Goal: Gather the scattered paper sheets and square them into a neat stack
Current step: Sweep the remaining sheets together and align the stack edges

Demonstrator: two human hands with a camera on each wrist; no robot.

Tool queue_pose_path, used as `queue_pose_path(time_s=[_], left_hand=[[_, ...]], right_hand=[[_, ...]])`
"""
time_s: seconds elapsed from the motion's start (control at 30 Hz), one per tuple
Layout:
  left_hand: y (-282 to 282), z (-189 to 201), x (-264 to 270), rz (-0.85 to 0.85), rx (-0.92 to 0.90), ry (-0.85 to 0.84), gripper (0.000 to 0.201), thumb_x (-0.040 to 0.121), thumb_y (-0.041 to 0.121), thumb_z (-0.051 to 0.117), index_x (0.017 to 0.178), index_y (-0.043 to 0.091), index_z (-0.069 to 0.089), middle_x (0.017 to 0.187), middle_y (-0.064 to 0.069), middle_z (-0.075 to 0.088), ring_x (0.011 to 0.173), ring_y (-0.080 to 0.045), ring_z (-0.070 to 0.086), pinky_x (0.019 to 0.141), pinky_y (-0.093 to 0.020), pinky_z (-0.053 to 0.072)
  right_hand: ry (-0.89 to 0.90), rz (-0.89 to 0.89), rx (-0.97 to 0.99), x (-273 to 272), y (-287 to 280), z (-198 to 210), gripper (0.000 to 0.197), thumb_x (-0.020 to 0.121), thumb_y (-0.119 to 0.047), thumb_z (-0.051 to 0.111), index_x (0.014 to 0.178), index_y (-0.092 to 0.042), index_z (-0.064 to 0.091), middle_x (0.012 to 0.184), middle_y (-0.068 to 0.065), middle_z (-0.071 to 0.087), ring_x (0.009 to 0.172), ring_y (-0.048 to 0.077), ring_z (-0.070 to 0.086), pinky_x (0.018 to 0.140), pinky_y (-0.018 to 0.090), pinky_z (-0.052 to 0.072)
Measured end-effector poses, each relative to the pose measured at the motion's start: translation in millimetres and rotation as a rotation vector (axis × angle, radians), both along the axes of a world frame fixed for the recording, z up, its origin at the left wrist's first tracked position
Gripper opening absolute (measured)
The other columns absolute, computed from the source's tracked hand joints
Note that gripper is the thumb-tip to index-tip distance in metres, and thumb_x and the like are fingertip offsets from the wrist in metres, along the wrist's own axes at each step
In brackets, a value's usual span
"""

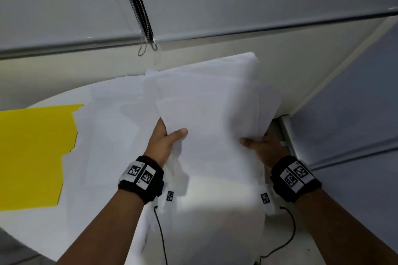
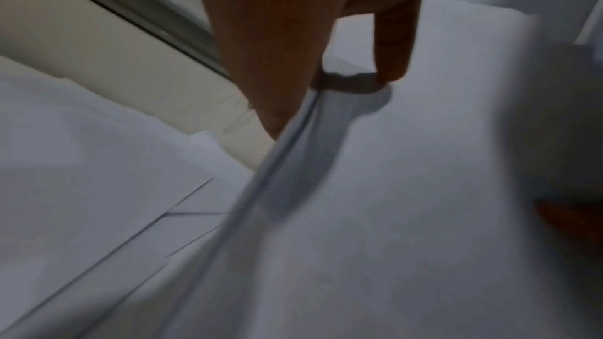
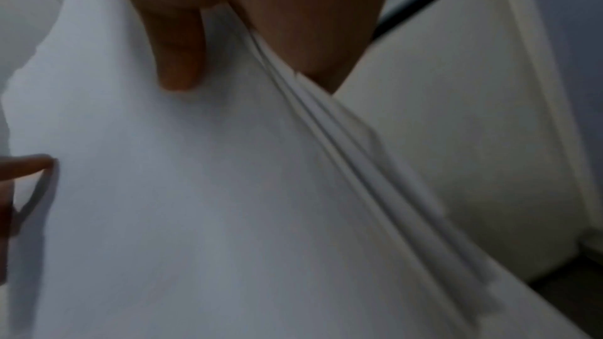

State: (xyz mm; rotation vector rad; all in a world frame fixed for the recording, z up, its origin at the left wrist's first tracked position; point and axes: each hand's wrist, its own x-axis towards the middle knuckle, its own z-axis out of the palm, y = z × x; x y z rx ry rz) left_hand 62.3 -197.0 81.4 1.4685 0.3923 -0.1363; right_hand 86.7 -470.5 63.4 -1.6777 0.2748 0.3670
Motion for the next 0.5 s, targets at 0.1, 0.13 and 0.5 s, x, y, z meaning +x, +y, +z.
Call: queue_pose_path(time_s=[0.1, 0.13, 0.5], left_hand=[[-10.8, 20.9, -4.5, 0.088, 0.004, -0.105, 0.046, 0.084, -0.005, 0.066, 0.128, 0.006, 0.055, 0.117, -0.009, 0.069, 0.105, -0.021, 0.068, 0.089, -0.031, 0.055], [-13.4, 24.1, -7.9, 0.1, 0.018, -0.112, 0.041, 0.085, -0.008, 0.064, 0.123, 0.008, 0.059, 0.112, -0.006, 0.071, 0.101, -0.018, 0.069, 0.085, -0.028, 0.056], [-29.9, 41.1, -8.2, 0.234, 0.048, -0.086, 0.066, 0.055, 0.005, 0.065, 0.12, 0.018, 0.061, 0.112, -0.011, 0.069, 0.106, -0.031, 0.064, 0.095, -0.058, 0.05]], right_hand=[[-0.093, -0.085, 0.051, 7.5, 12.2, 16.4, 0.045, 0.073, -0.013, 0.073, 0.116, -0.023, 0.063, 0.111, 0.002, 0.068, 0.108, 0.027, 0.063, 0.1, 0.05, 0.047], [-0.113, -0.096, 0.061, 7.7, 16.3, 20.3, 0.057, 0.071, -0.017, 0.069, 0.127, -0.018, 0.057, 0.118, 0.003, 0.066, 0.111, 0.025, 0.061, 0.102, 0.046, 0.046], [-0.379, -0.156, -0.135, -5.8, 30.0, 28.6, 0.058, 0.088, -0.01, 0.059, 0.141, -0.015, 0.035, 0.129, -0.006, 0.05, 0.119, 0.011, 0.048, 0.105, 0.027, 0.036]])
